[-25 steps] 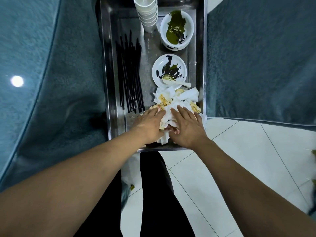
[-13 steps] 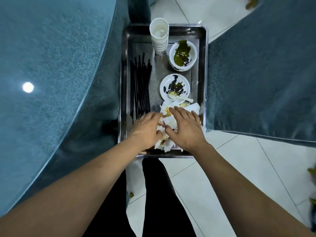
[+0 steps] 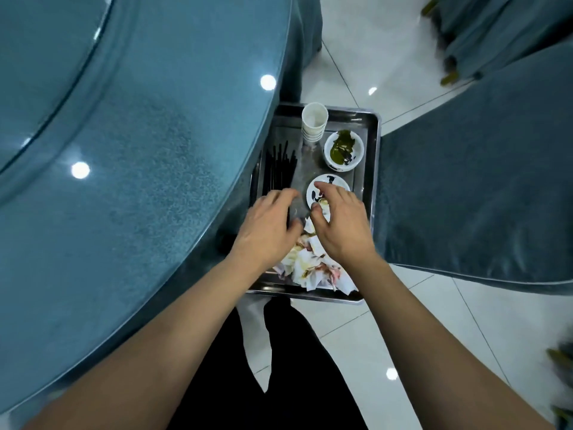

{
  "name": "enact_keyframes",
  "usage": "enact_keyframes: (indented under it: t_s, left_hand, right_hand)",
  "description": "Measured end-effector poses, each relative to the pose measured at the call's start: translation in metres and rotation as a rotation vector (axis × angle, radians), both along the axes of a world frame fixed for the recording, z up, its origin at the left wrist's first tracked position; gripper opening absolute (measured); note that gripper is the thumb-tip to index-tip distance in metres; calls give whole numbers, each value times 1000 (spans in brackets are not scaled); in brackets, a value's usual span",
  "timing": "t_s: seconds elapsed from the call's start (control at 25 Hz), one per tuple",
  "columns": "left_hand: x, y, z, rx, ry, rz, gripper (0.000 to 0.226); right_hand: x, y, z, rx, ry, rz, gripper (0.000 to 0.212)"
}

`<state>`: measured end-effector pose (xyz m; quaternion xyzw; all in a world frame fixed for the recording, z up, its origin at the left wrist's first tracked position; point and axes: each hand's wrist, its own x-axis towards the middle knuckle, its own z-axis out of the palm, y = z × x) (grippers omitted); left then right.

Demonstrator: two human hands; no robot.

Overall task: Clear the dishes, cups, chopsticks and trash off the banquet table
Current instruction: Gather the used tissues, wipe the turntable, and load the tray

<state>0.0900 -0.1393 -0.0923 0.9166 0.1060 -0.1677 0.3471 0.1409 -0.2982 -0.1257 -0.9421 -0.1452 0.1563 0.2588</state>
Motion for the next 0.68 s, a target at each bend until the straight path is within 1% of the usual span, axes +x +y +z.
enact_keyframes:
  t_s: [0.28,0.48,0.68]
  left_hand:
    - [-9,46,65,19,-132,122,43]
    - [-27,99,98,46,-208,252,42]
    - [-63,155,115,86,-213,370,43]
  right_hand:
    - [12,55,64,130,-77,42,42]
    - [8,117,95,155,-90,157,42]
    - [-14,185,115,183,-99,301,42]
